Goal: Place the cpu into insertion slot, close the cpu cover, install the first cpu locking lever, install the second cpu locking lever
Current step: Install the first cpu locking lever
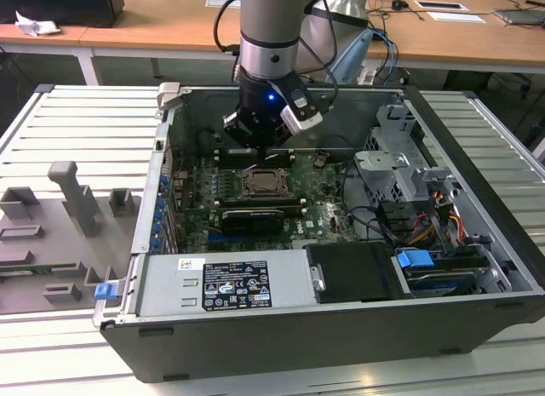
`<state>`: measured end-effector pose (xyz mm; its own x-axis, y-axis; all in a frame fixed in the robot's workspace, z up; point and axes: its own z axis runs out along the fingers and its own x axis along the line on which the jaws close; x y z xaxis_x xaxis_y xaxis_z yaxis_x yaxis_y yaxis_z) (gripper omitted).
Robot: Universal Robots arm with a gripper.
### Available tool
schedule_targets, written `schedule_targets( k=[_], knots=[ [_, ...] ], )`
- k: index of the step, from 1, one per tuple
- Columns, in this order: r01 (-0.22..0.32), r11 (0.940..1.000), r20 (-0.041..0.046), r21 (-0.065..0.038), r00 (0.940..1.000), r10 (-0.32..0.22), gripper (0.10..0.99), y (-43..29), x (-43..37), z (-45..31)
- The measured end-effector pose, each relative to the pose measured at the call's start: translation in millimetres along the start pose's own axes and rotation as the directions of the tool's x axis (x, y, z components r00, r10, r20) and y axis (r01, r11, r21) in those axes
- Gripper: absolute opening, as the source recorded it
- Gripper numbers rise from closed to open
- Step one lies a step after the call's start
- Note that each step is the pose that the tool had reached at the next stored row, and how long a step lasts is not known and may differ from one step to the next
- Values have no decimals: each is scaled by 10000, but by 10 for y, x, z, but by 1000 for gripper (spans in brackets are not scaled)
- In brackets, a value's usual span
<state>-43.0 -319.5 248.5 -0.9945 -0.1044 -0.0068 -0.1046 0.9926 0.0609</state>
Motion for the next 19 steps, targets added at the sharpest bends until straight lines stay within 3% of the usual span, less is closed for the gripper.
schedule_targets(
  k=[8,11,13,14,15,19],
  knots=[
    [-891,9960,64,-49,9960,892,106,3,-1,29],
    [-915,9955,67,-225,9958,917,106,12,-1,40],
    [-916,9946,71,-490,9957,921,106,16,-2,43],
    [-917,9935,73,-678,9957,924,106,17,-1,45],
    [-919,9931,74,-734,9957,927,106,17,-2,52],
    [-921,9930,73,-735,9957,929,106,39,-5,113]
  ],
)
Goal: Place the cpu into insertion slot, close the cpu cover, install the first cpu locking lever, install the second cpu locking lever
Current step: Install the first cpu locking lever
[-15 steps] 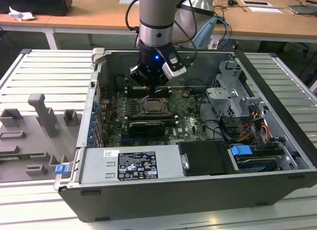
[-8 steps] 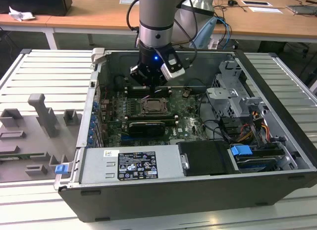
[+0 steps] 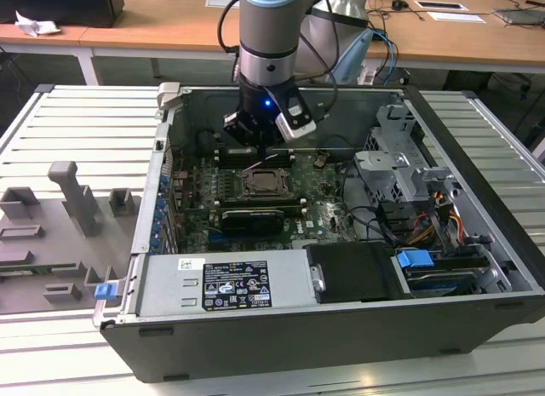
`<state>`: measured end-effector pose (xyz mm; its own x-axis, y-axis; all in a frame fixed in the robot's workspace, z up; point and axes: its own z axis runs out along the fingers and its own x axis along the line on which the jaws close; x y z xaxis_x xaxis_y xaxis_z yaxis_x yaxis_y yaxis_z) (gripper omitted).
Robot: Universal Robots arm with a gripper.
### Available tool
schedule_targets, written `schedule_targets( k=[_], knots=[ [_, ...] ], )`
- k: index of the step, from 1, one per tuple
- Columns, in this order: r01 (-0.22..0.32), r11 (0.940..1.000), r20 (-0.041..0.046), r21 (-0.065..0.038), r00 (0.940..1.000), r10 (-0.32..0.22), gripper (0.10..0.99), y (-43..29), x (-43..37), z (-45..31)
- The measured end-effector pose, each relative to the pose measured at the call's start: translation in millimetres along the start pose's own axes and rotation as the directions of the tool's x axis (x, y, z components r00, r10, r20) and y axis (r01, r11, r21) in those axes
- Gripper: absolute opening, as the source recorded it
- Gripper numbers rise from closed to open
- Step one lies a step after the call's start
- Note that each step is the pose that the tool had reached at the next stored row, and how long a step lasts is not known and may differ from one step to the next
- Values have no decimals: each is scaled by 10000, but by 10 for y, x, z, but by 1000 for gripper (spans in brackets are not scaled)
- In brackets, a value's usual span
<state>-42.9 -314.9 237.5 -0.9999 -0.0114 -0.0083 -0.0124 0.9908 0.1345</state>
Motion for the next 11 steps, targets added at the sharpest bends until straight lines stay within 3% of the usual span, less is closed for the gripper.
schedule_targets(
  k=[3,6,11],
  knots=[
    [0,10000,1,-32,10000,0,106,22,-1,33],
    [-1,9999,5,-171,10000,1,106,36,-1,42],
    [-1,9998,3,-184,10000,1,106,96,-8,69]
  ],
)
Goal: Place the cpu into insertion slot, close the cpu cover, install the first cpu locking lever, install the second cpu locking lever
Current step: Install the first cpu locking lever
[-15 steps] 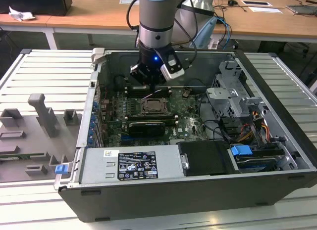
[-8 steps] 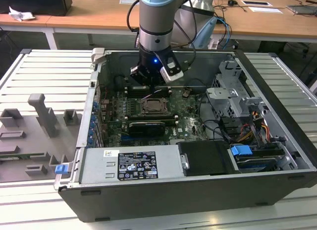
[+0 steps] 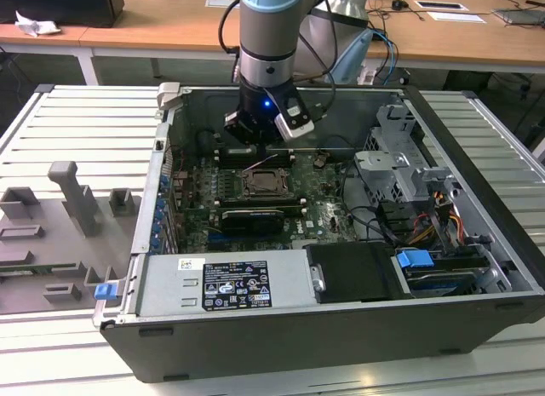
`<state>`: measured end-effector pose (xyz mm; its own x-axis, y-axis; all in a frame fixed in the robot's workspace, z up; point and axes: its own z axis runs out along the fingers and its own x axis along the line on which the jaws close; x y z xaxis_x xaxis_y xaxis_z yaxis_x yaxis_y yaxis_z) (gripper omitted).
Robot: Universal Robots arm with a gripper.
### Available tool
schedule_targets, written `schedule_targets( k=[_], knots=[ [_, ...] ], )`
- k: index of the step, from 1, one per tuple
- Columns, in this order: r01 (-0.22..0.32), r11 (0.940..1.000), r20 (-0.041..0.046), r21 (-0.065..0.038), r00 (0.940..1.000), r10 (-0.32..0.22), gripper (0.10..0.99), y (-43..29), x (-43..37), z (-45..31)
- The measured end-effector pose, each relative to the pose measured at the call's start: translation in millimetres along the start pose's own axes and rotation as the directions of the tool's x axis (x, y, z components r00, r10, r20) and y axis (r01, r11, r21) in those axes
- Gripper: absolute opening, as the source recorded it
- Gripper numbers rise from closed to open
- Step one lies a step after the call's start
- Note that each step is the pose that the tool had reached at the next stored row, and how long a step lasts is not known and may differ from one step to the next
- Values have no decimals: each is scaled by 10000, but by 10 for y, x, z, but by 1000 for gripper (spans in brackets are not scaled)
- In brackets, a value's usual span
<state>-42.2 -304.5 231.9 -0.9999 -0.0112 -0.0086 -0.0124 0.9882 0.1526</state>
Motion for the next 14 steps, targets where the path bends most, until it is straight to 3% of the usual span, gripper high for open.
schedule_targets(
  k=[2,4,11,14],
  knots=[
    [64,10000,-9,-2,10000,-64,106,42,-6,28],
    [303,9995,-47,-2,9995,-303,106,42,-31,49],
    [283,9996,-44,0,9996,-283,106,38,-135,96],
    [263,9997,-41,0,9996,-263,106,37,-145,116]
  ],
)
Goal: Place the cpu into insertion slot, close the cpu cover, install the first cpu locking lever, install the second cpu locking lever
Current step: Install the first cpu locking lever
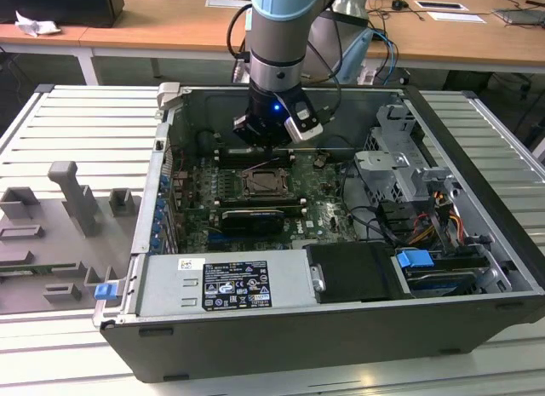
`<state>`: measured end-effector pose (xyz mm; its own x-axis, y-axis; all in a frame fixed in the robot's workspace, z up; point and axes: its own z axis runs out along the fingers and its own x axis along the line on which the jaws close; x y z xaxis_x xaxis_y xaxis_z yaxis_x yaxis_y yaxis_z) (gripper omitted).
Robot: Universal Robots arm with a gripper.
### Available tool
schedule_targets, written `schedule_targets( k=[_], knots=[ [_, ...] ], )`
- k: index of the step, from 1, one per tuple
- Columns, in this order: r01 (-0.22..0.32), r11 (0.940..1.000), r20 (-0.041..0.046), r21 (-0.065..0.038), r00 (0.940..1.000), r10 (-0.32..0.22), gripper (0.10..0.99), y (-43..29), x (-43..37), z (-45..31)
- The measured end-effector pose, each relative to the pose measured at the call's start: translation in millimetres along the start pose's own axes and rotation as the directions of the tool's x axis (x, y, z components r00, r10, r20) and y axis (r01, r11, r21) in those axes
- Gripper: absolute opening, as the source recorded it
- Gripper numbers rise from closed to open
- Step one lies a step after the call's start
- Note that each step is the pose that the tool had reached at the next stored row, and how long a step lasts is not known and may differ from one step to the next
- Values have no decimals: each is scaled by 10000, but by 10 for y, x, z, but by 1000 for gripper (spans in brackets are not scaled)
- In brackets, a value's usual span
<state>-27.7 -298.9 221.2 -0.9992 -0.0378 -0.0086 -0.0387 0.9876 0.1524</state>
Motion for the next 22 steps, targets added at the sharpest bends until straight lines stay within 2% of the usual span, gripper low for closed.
schedule_targets(
  k=[5,11,22],
  knots=[
    [-3,10000,0,1,10000,3,106,1,-17,29],
    [0,10000,7,30,10000,0,106,17,-67,109],
    [1,10000,9,49,10000,-1,106,15,-75,126]
  ],
)
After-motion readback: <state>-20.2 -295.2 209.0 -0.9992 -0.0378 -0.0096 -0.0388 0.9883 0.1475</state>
